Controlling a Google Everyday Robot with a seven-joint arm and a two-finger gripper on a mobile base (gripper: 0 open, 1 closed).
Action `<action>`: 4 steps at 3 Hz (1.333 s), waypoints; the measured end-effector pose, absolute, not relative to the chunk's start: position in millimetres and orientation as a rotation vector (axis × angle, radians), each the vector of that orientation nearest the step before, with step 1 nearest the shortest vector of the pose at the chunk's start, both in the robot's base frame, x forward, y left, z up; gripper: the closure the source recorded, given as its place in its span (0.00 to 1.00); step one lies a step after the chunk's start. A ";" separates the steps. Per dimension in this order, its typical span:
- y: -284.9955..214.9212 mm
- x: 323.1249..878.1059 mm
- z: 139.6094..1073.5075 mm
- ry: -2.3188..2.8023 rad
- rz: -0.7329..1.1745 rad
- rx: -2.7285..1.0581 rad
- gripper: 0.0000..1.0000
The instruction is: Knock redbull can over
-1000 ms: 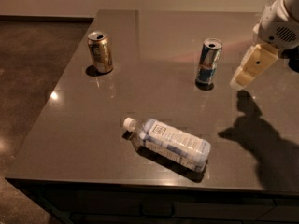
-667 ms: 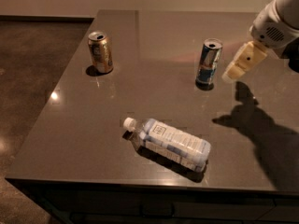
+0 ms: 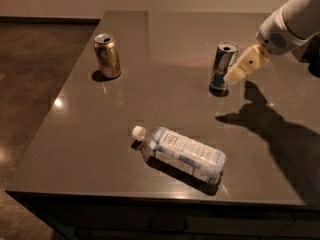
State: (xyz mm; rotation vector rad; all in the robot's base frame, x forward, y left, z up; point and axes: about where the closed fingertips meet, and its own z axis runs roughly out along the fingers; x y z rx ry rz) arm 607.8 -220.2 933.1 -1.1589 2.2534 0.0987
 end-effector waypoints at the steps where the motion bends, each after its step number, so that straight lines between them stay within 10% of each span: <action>1: -205.6 619.4 925.7 2.210 0.153 -1.149 0.00; 3: -177.2 636.6 917.0 2.142 0.274 -1.164 0.03; 4: -172.3 637.5 918.2 2.131 0.314 -1.167 0.26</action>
Offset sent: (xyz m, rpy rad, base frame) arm 0.0337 0.0432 -0.0166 0.1552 -0.0410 0.0753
